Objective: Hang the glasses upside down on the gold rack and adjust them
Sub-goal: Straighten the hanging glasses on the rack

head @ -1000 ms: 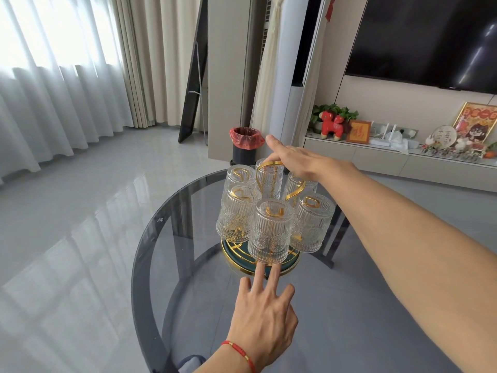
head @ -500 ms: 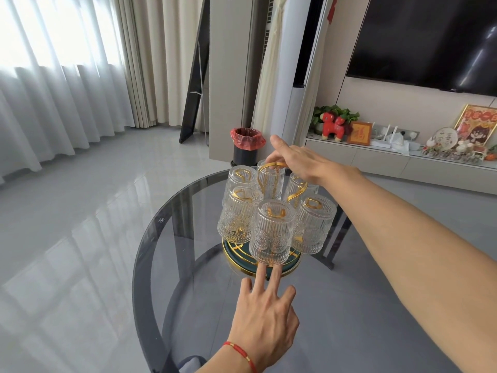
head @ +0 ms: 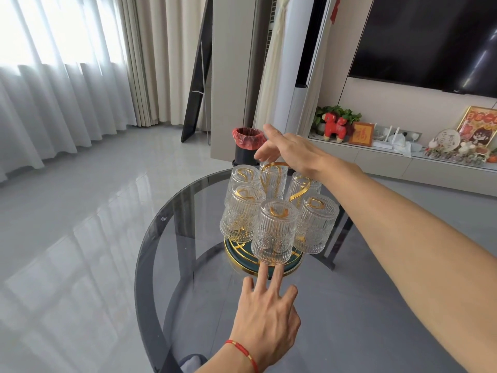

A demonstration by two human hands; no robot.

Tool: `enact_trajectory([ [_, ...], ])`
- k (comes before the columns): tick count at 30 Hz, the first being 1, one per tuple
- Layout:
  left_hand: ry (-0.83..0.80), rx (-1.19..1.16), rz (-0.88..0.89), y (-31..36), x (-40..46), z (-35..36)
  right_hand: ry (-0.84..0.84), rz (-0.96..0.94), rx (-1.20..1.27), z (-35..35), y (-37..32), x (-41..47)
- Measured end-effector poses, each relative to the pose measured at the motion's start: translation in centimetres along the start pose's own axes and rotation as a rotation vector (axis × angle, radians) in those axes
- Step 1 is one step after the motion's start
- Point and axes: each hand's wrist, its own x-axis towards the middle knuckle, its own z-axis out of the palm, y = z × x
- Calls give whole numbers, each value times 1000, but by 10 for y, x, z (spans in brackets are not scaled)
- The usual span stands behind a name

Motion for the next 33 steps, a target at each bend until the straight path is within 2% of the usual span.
enact_trajectory([
  [4, 6, -7, -1, 0, 0, 2, -155, 4, -131, 9, -9, 0],
  [13, 16, -23, -1, 0, 0, 7, -240, 87, -232, 12, -12, 4],
  [19, 6, -25, -4, 0, 1, 5, -242, 91, -350, 19, -18, 8],
  [33, 0, -5, -2, 1, 0, -1, -252, 131, -309, 24, -25, 21],
])
